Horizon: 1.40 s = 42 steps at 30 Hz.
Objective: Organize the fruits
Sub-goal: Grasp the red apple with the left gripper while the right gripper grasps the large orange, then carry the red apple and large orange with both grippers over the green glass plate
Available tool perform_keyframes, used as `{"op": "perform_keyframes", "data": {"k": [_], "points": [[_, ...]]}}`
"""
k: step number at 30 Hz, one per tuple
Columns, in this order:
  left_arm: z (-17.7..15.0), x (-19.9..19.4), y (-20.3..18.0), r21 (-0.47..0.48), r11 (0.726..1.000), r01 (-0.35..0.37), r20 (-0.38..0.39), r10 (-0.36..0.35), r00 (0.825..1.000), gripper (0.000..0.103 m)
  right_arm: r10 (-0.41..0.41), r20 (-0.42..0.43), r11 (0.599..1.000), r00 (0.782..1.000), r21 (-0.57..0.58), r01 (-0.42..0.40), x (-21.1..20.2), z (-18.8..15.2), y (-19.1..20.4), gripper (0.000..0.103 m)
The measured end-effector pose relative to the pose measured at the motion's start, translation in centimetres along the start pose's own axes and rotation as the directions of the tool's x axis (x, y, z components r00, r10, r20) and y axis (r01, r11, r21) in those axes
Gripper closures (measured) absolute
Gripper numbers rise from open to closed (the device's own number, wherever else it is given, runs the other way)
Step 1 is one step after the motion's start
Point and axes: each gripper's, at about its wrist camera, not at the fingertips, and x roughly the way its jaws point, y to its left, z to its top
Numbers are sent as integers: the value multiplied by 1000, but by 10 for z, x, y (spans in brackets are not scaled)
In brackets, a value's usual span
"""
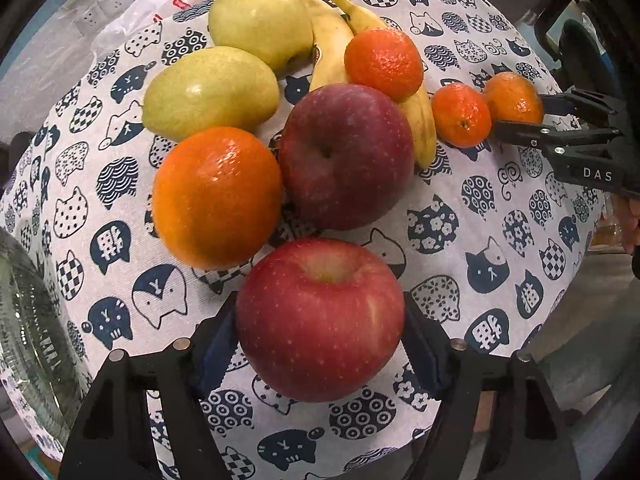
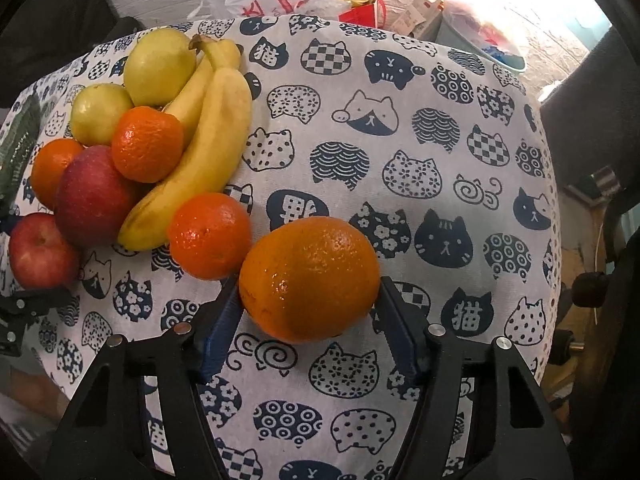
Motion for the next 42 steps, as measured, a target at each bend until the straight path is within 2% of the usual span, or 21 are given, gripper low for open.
{"op": "perform_keyframes", "data": {"k": [6,13,26,29,42], "points": [[-9,-21,2,2,1000,-11,49,11,999,27,-11,31,1000,999,17,11,-17,-2,2,37],[-19,-59,8,2,1000,-27,131,27,991,27,-4,108,1000,994,20,2,-49,2,14,37],[-40,-109,28,-40,997,-70,249,78,965,27,56,266,998,962,-34,-49,-112,9,58,37],[-44,-117,34,-52,995,-83,273,94,957,27,75,281,997,957,-50,-63,-119,12,68,37],[-69,-138,71,-134,987,-88,307,126,943,27,140,306,987,942,-118,-108,-135,35,119,37]]}}
